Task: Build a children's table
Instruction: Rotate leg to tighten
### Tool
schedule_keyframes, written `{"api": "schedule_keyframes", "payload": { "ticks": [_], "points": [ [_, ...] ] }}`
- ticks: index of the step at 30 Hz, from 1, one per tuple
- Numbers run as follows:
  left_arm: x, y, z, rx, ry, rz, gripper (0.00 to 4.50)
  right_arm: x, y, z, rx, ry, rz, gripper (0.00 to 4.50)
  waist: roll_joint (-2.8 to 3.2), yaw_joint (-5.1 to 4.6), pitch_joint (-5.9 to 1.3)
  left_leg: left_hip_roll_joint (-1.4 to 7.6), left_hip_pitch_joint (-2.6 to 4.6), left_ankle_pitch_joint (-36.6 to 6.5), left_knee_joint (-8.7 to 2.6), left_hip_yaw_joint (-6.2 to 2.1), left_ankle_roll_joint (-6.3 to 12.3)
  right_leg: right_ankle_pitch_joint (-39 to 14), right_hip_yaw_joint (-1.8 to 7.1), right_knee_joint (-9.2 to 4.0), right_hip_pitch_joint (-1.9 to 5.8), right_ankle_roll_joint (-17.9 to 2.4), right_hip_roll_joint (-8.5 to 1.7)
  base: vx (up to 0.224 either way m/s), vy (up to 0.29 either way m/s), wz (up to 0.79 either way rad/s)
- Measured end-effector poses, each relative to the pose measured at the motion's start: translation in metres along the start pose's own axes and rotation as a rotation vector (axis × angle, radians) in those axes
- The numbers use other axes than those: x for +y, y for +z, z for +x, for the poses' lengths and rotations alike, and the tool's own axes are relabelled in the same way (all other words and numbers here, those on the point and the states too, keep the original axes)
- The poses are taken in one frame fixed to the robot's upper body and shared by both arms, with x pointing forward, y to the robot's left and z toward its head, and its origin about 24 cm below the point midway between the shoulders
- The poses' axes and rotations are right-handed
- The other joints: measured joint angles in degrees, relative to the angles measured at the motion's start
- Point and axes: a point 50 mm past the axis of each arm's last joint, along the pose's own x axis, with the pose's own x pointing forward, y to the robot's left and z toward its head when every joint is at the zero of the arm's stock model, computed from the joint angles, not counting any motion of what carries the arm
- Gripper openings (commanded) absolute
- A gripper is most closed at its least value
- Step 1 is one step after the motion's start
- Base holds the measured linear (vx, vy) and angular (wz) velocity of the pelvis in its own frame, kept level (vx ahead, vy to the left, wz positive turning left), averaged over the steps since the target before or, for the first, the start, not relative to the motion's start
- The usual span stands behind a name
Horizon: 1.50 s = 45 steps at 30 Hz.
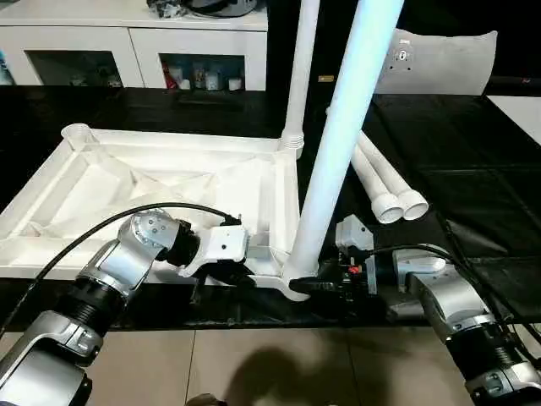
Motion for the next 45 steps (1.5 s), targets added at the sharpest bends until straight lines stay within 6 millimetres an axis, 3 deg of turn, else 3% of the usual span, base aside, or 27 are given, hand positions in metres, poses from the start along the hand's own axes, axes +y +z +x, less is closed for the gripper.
{"api": "schedule_keyframes", "payload": {
  "ticks": [5, 8, 13, 15, 19, 21, 24, 28, 34, 41, 45],
  "points": [
    [0.001, 0.002, 0.001, -0.007, 0.023, -0.090, 0.00, 0.004, -0.003, 0.003, -0.035, -0.040, 0.067, 2.74, 0.01, 0.02, 0.00, 0.00, 0.02, 0.0, 0.04, 0.00, 0.00, 0.0, 0.00, 0.01, 0.03, 0.0, -0.01, 0.000, 0.000, 0.00],
    [0.002, 0.003, 0.005, -0.016, 0.097, -0.182, 0.00, 0.003, -0.005, 0.009, -0.078, -0.151, 0.111, 2.73, 0.01, -0.32, 0.00, 0.00, 0.14, 0.0, 0.10, 0.00, -0.03, 0.1, 0.02, 0.03, 0.10, -0.1, -0.01, 0.000, 0.000, 0.00],
    [0.011, 0.017, 0.029, -0.063, 0.318, -0.383, 0.00, -0.014, -0.008, 0.025, -0.195, -0.533, 0.258, 2.72, 0.00, -3.07, 0.00, -0.03, 0.16, 0.0, 0.16, 0.05, -0.08, 0.0, 0.10, -0.09, 0.08, 0.0, -0.02, 0.000, 0.000, 0.00],
    [0.012, 0.025, 0.039, -0.084, 0.368, -0.436, 0.00, -0.020, -0.007, 0.026, -0.212, -0.630, 0.292, 2.72, -0.02, -3.46, 0.01, -0.01, 0.11, 0.0, 0.16, 0.04, -0.08, 0.2, 0.06, -0.10, 0.04, -0.2, 0.00, 0.000, 0.000, 0.00],
    [0.017, 0.034, 0.051, -0.090, 0.483, -0.511, 0.00, -0.031, 0.000, 0.037, -0.211, -0.762, 0.322, 2.72, -0.01, -3.39, 0.02, 0.06, 0.01, 0.1, 0.11, -0.12, -0.08, 0.2, -0.15, 0.00, -0.04, -0.2, 0.06, 0.000, 0.000, 0.00],
    [0.018, 0.037, 0.054, -0.086, 0.510, -0.512, 0.00, -0.033, 0.001, 0.041, -0.222, -0.800, 0.329, 3.42, -0.01, -3.31, 0.01, 0.07, -0.08, 0.1, 0.04, -0.24, -0.08, 0.1, -0.30, -0.13, -0.02, -0.2, 0.06, 0.000, 0.000, 0.00],
    [0.019, 0.038, 0.054, -0.079, 0.519, -0.490, 0.00, -0.033, 0.004, 0.042, -0.266, -0.805, 0.349, 3.45, 0.02, -3.20, 0.03, 0.06, -0.19, 0.0, -0.02, -0.28, -0.07, 0.1, -0.39, -0.24, -0.02, -0.2, 0.04, 0.000, 0.000, 0.00],
    [0.019, 0.037, 0.051, -0.070, 0.517, -0.453, 0.00, -0.032, 0.003, 0.040, -0.268, -0.790, 0.334, 3.90, 0.05, -3.10, 0.05, 0.07, -0.25, 0.0, -0.04, -0.38, -0.07, 0.1, -0.56, -0.26, -0.02, -0.2, 0.02, 0.000, 0.000, 0.00],
    [0.017, 0.028, 0.041, -0.060, 0.462, -0.375, 0.00, -0.024, -0.006, 0.023, -0.240, -0.684, 0.238, 4.46, 0.29, -2.54, 0.19, 0.13, -0.27, 0.1, -0.02, -0.46, -0.09, 0.1, -0.74, -0.25, 0.03, -0.2, 0.00, 0.000, 0.000, 0.00],
    [0.019, 0.021, 0.037, -0.058, 0.417, -0.304, 0.00, -0.014, -0.009, -0.009, -0.206, -0.579, 0.147, 4.49, 0.30, -1.37, 0.20, 0.10, -0.23, 0.1, 0.04, -0.46, -0.09, 0.1, -0.81, -0.28, 0.21, -0.2, -0.09, 0.000, 0.000, 0.00],
    [0.035, 0.017, 0.037, -0.037, 0.464, -0.303, 0.00, -0.008, -0.017, -0.020, -0.191, -0.615, 0.176, 4.49, 0.30, -1.73, 0.20, 0.10, -0.08, 0.1, 0.07, -0.46, -0.09, 0.0, -0.80, -0.23, 0.29, 0.0, -0.09, 0.000, 0.000, 0.00]
  ]
}}
